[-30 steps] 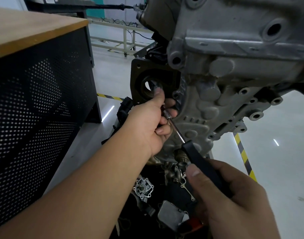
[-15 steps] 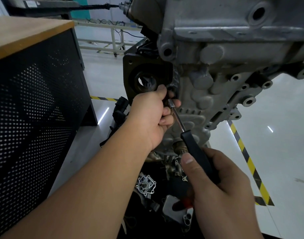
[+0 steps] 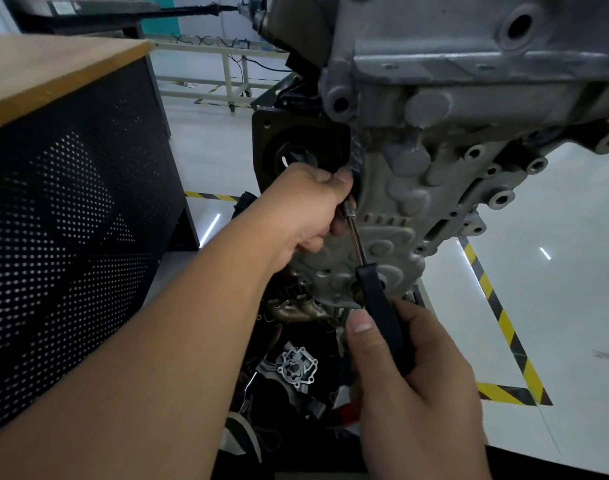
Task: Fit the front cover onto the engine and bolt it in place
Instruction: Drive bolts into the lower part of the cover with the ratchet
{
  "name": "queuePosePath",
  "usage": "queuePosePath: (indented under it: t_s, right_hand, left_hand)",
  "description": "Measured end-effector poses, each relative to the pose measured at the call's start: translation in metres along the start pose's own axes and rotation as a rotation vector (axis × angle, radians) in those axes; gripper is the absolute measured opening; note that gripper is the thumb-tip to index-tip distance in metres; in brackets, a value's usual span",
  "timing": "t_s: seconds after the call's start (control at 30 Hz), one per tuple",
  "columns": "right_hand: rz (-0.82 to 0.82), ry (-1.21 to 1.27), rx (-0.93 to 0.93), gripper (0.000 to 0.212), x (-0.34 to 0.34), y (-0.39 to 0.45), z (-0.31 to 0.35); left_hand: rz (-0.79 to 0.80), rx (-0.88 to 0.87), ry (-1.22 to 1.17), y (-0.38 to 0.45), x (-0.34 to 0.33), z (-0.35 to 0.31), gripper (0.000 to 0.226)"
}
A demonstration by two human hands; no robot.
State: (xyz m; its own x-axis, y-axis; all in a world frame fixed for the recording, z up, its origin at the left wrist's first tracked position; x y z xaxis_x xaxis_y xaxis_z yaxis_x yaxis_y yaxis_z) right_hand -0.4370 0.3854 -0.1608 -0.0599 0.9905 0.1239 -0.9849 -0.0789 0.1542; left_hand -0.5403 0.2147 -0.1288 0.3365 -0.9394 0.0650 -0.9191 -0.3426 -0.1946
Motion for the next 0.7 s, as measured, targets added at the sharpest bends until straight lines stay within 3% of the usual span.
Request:
queuePosePath:
  t_s: [0.33,0.43,0.5,0.6,0.7]
  right_hand:
    - [-0.032,-0.099,0.040,0.003,-0.006,0.012,0.028]
    - [-0.025,-0.077,-0.040,0.014,-0.013,0.010,0.033]
    - [-0.023,0.093,-0.179,0.020,-0.017,0.009,0.038]
    - [-0.034,0.559,-0.446,0.024,-0.024,0.006,0.041]
    - [-0.057,0.699,-0.485,0.026,-0.027,0.008,0.045]
  left_hand:
    - [-0.242,0.119,-0.364,0.009,-0.009,0.007,0.029]
    - [-0.232,0.179,-0.461,0.011,-0.009,0.007,0.021]
    - [-0.199,0.221,-0.538,0.008,-0.011,0.004,0.011]
    - [-0.215,0.230,-0.536,0.008,-0.009,0.003,0.012]
    - [-0.239,0.175,-0.459,0.009,-0.006,0.000,0.013]
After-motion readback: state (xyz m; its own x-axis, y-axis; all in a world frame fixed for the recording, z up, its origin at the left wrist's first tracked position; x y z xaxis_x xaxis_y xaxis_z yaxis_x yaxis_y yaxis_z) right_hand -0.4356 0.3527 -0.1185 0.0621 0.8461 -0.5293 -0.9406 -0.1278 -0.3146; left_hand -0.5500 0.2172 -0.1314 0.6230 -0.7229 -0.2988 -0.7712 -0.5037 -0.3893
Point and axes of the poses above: each hand's wrist, its own y-axis towards the middle knuckle, its own x-axis out of the back of the hand, z = x × y, the point moved 4 cm from there along y, towards the middle knuckle, and after that the axes turned 4 degrees about x, right-handed, at the moved point
